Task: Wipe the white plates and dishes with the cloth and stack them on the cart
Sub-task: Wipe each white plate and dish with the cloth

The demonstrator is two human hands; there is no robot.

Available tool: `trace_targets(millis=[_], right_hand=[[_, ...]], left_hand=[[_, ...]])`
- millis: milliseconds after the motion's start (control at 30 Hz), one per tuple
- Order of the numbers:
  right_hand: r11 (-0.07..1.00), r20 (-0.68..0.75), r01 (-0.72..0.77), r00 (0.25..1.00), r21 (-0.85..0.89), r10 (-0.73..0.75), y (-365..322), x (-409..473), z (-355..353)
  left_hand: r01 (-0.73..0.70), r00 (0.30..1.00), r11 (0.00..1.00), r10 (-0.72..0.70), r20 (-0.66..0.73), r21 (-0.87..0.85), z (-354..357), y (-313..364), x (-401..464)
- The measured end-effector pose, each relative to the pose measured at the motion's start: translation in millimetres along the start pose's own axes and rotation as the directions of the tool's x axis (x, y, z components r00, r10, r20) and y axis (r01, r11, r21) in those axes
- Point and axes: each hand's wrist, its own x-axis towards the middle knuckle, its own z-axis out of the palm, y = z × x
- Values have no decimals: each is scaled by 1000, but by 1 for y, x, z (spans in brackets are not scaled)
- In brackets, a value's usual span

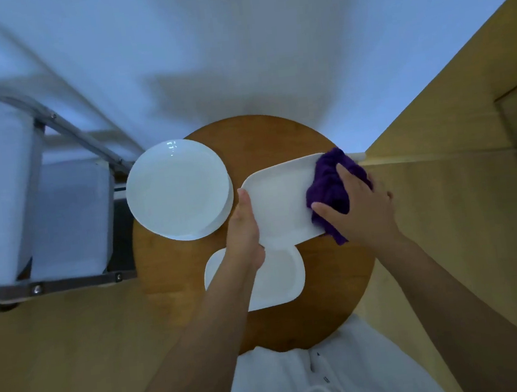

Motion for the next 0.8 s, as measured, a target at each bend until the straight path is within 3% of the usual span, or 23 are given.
trace_targets(millis=[100,200,367,633,700,800], right_hand=[[985,-118,172,978,-24,-173,-10,-17,-3],[966,-264,259,931,-11,-252,-28,-20,-8],[964,-200,262,944,-34,-264,-71,-19,-5],[949,-295,268,932,166,-211,-141,-47,11],[924,-273,349,914,157,-299,-157,-58,13],[841,-227,513,852,174,-472,-173,-69,13]], left_hand=[[-9,1000,993,6,-25,-122,-15,11,-24],[-53,999,989,51,-15,-136,-28,20,-42],[-122,992,990,122,-9,-67,-37,39,-67],[-94,989,980,113,-100,175,-41,67,-87],[-121,988,984,132,-75,131,-43,66,-92],[-146,988,986,143,-51,-78,-51,60,-99]])
